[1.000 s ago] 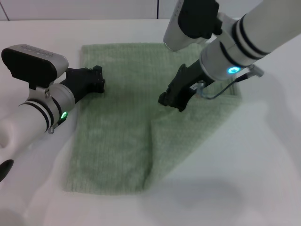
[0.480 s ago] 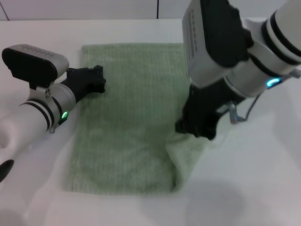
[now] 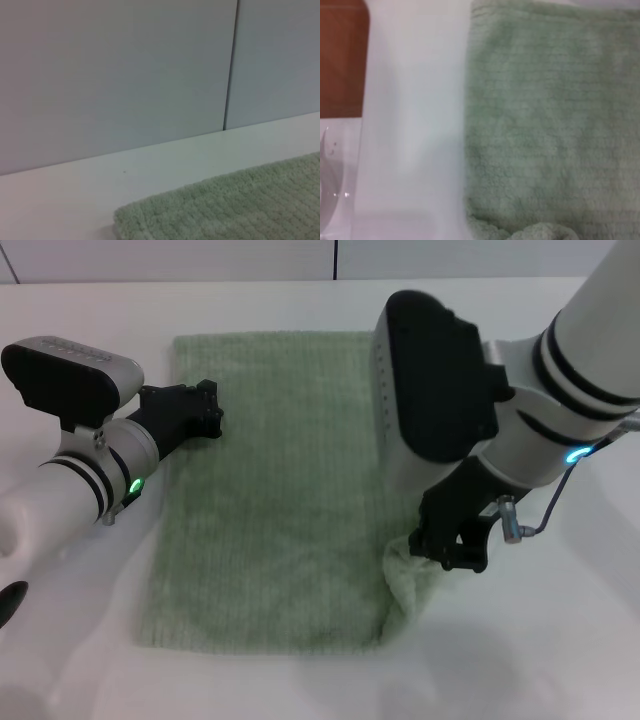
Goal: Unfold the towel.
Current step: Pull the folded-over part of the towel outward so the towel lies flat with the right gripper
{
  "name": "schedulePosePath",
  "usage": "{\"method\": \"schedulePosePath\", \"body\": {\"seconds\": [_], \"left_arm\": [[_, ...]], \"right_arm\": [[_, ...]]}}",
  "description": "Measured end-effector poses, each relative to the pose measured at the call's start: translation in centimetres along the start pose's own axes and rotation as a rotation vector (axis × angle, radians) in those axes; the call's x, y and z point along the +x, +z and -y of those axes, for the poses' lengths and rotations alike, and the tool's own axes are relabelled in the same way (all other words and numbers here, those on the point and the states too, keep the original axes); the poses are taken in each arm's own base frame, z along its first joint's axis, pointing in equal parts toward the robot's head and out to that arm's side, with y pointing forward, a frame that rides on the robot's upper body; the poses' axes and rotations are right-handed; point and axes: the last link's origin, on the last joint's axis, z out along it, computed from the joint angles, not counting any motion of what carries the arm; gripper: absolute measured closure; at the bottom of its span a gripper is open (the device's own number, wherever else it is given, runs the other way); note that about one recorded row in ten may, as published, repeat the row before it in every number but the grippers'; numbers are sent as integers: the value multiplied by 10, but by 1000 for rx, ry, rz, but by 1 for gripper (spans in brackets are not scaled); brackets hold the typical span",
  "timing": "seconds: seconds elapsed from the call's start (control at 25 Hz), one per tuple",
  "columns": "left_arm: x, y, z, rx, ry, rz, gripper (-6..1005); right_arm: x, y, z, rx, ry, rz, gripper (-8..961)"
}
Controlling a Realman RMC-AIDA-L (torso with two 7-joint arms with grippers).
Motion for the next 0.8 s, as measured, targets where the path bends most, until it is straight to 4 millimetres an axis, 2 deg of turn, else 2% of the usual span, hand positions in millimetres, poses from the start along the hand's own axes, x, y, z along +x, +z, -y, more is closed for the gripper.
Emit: {"method": "schedulePosePath", "body": {"seconds": [0.48,0.8], "left_arm": [[2,1,-1,1,-4,-1,964],[2,1,0,4,-6,1,955]], "right_arm": [[-18,20,-25,-43,-130,-124,952],[-20,31,-27,-55,-140,-219,951]]}}
